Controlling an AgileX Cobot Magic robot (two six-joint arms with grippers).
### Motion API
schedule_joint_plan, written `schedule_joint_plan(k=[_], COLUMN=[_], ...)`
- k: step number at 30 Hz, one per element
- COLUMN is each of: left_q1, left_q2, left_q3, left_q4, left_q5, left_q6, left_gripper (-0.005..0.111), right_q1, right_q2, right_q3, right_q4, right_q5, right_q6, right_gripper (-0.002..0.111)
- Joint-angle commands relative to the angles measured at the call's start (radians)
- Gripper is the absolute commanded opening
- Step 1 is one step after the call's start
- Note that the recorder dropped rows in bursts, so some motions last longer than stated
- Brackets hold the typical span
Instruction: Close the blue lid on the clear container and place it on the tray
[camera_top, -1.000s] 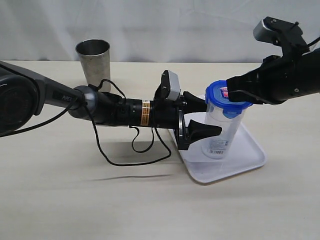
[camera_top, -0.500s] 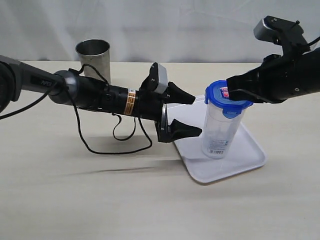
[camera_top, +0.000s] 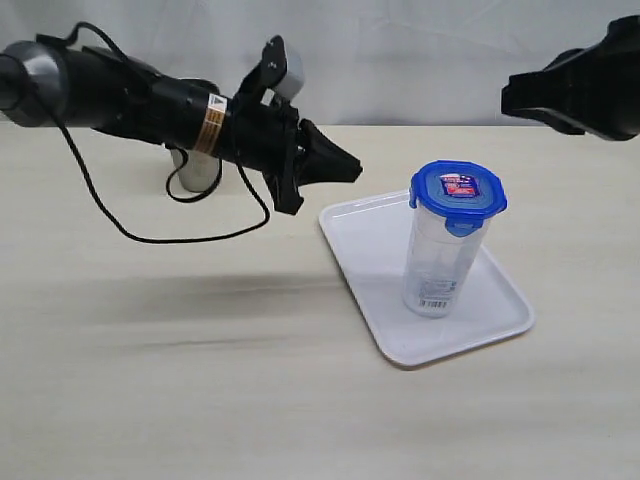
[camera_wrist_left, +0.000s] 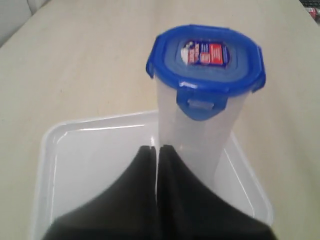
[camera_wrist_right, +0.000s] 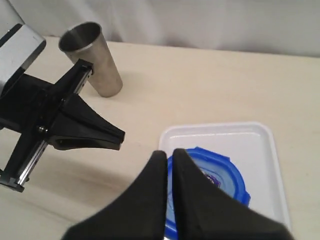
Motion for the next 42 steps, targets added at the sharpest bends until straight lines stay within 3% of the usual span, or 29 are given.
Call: schedule_joint_plan(k=[1,6,14,22,33,42], left_q1=[0.008,0.002,0.002,0.002,0.002,0.002], left_q2=[-0.114,-0.282,-0.571,-0.887,-1.382,-1.673], left_q3=[0.054,0.184,0.415,0.607,0.916,0.995], left_q4=[0.006,0.006,-0.06,-0.085,-0.132,-0.132], left_q5=[0.113,0.516,0.79,0.814,0.945,0.917], left_q6=[-0.122,-0.314,-0.376,-0.376,-0.379,-0.384], left_gripper=[0.0,0.0,0.0,0.0,0.0,0.0], right_q1=[0.002,0.002,0.002,0.002,0.002,0.002], right_q2=[-0.111,-0.288,-0.586,-0.797,-1.04,-1.131], right_q3=[0.019,0.083,0.228,0.329,0.413,0.413], right_q4=[-0.013,-0.013,-0.013,-0.013,-0.009,-0.009], right_q5=[-0.014,-0.104,-0.269,-0.289,-0.31,-0.292], right_q6=[-0.008,-0.013,-0.031,-0.031,-0.031,-0.031], right_gripper=[0.004,0.004,0.004,0.004,0.004,0.004])
